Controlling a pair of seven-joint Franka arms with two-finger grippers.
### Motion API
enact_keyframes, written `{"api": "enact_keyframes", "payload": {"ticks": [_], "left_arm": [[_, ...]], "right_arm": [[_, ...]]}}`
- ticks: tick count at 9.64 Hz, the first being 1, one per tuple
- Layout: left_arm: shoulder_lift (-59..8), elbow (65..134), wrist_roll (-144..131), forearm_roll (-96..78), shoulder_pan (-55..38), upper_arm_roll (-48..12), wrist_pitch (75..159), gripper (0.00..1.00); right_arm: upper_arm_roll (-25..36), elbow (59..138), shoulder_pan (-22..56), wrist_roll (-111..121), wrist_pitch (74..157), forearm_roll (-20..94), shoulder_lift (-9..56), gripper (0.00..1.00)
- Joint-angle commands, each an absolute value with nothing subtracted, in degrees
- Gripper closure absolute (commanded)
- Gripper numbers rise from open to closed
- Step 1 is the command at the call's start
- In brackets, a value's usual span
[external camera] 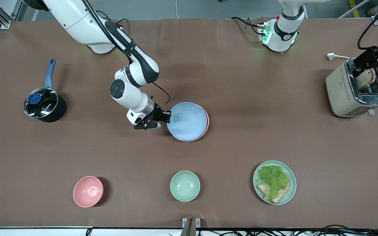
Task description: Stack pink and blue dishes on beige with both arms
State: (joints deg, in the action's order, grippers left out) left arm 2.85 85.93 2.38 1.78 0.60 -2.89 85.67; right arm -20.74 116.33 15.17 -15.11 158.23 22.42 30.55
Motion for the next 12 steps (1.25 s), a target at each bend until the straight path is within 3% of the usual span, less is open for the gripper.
{"api": "enact_keyframes", "payload": {"ticks": [1, 2, 3, 6, 8, 10, 12], "left_arm": [[3.60, 88.42, 2.64, 1.14, 0.35, -2.81, 84.91, 0.00], [3.60, 88.33, 2.64, 1.14, 0.44, -2.81, 84.73, 0.00], [3.52, 88.07, 2.64, 1.14, 0.35, -2.81, 84.73, 0.00], [3.60, 87.98, 2.81, 1.05, 0.44, -2.81, 84.64, 0.00], [3.60, 87.98, 2.81, 1.05, 0.44, -2.81, 84.64, 0.00], [3.52, 87.89, 2.81, 1.05, 0.44, -2.81, 84.73, 0.00], [3.43, 87.98, 2.72, 1.05, 0.44, -2.81, 84.64, 0.00]], "right_arm": [[-21.09, 117.16, 14.59, -15.21, 158.82, 22.85, 30.23, 0.81], [-21.09, 117.07, 14.24, -15.21, 158.56, 22.85, 30.23, 0.48], [-21.09, 116.81, 14.24, -15.29, 158.64, 22.85, 30.06, 0.00], [-20.92, 115.05, 12.49, -15.56, 157.94, 22.85, 25.60, 0.00], [-19.70, 113.74, 8.98, -15.47, 153.30, 21.72, 23.04, 0.00], [-15.49, 113.47, 7.57, -15.03, 152.84, 13.49, 21.54, 0.00], [-13.11, 113.47, 4.76, -15.03, 146.82, 6.01, 15.94, 0.00]]}}
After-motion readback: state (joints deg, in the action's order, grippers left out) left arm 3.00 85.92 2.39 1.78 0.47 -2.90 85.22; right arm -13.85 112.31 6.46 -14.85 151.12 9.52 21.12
